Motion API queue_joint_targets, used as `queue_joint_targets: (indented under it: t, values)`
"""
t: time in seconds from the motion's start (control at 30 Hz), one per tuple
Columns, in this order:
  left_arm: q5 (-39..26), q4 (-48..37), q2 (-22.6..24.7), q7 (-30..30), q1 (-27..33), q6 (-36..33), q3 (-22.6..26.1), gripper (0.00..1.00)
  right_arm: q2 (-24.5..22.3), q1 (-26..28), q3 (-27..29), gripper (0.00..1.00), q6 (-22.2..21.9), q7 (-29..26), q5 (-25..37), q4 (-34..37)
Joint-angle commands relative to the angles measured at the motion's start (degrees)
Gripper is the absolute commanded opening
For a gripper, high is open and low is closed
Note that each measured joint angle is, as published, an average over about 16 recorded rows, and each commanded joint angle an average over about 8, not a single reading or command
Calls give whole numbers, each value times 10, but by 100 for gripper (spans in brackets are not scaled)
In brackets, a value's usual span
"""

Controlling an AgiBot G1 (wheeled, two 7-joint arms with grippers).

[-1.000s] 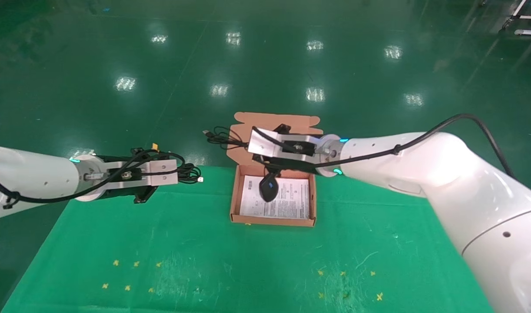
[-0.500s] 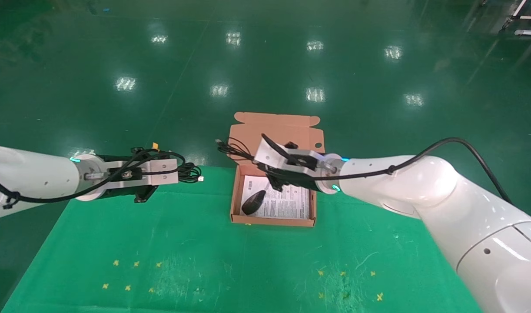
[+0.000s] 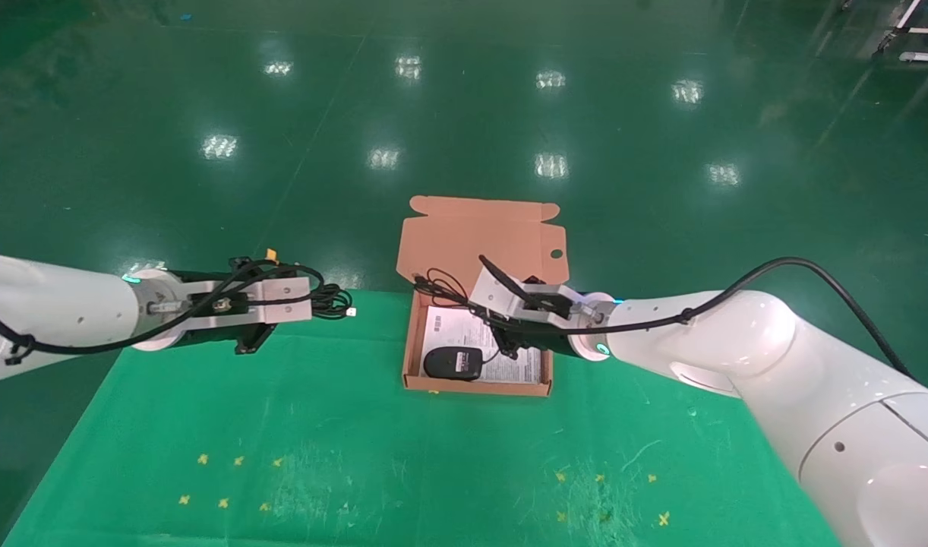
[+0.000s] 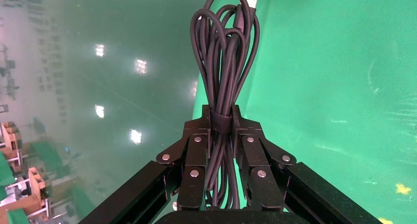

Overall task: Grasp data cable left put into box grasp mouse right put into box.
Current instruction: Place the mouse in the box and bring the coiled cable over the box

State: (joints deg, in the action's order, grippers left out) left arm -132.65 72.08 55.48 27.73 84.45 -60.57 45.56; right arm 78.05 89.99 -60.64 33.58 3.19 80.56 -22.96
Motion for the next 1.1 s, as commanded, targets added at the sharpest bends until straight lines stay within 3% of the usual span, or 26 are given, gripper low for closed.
queue_joint_targets:
  t: [0.03,0.5,0.8,1.1]
  values:
    - [0,0,0,0,0,0,0,0,1,0,-5,100,0,-1,-1,2]
    - [22,-29,37,-30,-14,40,7,0,-45,2,-9,100,0,-20,-7,-41]
    - [42,-144,130,-102,-19,135,20,0,-136,20,-10,100,-9,-52,11,-116]
    - [90,-286,222,-195,-8,235,49,0,-238,27,-28,100,-11,-137,56,-242]
